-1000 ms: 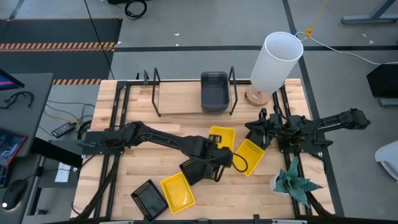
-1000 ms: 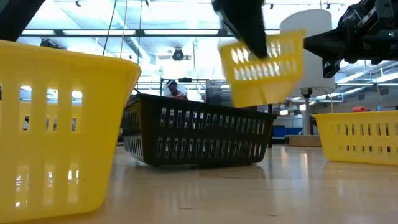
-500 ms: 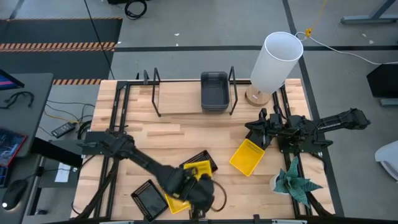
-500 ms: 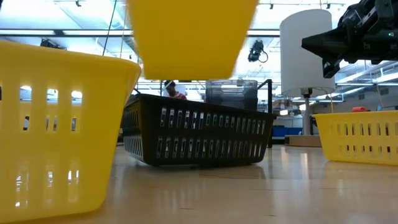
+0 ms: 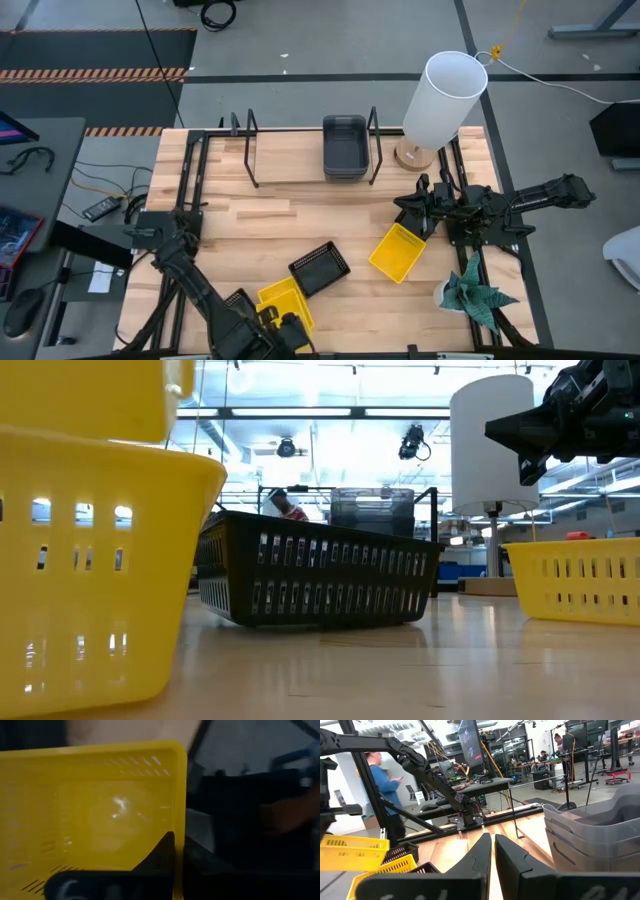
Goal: Stack baskets on shelf by color
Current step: Stack the top left yellow bin on top of the bottom yellow bin
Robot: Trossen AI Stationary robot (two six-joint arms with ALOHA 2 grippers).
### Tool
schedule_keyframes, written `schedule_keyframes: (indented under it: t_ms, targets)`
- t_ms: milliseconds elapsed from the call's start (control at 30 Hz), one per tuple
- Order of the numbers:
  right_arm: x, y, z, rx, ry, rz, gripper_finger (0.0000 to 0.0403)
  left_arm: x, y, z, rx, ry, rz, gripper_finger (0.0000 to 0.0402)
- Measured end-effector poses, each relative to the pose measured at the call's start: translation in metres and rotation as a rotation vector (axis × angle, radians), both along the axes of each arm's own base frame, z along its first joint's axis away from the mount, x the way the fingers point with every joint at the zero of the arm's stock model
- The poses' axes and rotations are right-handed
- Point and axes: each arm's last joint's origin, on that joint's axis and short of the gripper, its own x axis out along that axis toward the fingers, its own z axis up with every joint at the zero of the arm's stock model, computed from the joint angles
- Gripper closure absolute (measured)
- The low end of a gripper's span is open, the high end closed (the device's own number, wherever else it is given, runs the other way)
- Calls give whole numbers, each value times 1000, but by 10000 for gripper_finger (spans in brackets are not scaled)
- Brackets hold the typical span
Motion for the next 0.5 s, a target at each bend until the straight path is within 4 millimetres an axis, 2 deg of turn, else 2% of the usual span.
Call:
schedule_keyframes:
  t_ms: [300, 500]
  targets:
    - [0, 0, 0, 0, 0, 0, 375, 11, 18, -48, 91, 157, 46, 392]
    - [0, 0, 0, 0, 0, 0, 375, 17, 32, -71, 131, 232, 32, 392]
